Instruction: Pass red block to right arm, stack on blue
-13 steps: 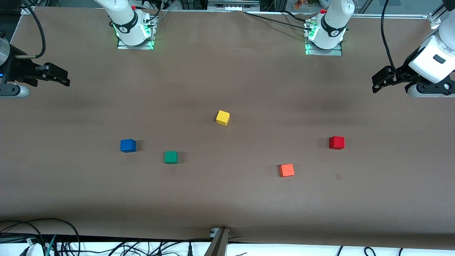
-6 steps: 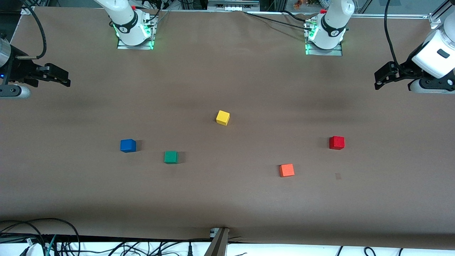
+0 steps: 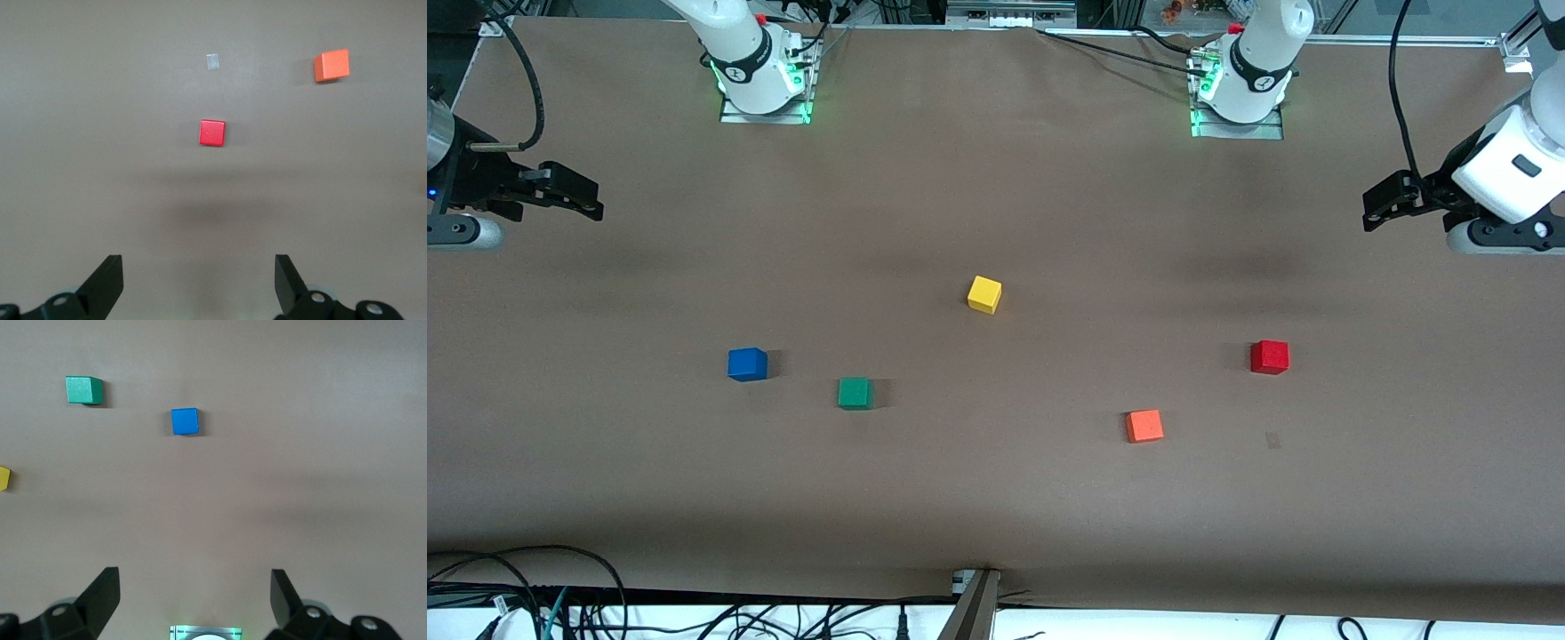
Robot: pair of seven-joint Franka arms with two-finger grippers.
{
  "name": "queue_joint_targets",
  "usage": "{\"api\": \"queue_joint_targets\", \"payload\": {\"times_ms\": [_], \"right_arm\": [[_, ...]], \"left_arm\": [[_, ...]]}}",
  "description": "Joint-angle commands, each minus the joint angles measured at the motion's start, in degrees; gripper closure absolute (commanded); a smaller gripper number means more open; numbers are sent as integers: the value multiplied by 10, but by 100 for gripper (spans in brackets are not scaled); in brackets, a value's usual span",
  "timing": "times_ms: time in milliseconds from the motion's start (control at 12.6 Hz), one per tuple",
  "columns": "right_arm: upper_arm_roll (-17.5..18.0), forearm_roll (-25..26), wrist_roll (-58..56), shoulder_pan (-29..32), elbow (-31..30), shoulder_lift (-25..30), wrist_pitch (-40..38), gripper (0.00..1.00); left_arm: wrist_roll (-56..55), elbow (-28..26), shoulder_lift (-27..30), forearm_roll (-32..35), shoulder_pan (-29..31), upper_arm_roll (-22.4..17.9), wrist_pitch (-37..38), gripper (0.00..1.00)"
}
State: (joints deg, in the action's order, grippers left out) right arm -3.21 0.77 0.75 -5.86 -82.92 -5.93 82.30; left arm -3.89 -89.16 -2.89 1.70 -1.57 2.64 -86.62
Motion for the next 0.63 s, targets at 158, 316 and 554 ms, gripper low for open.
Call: {"api": "queue_joint_targets", "payload": {"times_ms": [158, 316, 554], "right_arm": [[3, 6, -7, 1, 16, -11, -4, 0], [3, 5, -7, 1, 16, -11, -4, 0], [3, 5, -7, 1, 16, -16, -4, 0]], "left_arm": [[17, 3, -19, -1, 10, -1, 11, 0], [19, 1, -30, -6, 16, -1, 7, 0], [26, 4, -53, -8, 15, 0, -2, 0]]}}
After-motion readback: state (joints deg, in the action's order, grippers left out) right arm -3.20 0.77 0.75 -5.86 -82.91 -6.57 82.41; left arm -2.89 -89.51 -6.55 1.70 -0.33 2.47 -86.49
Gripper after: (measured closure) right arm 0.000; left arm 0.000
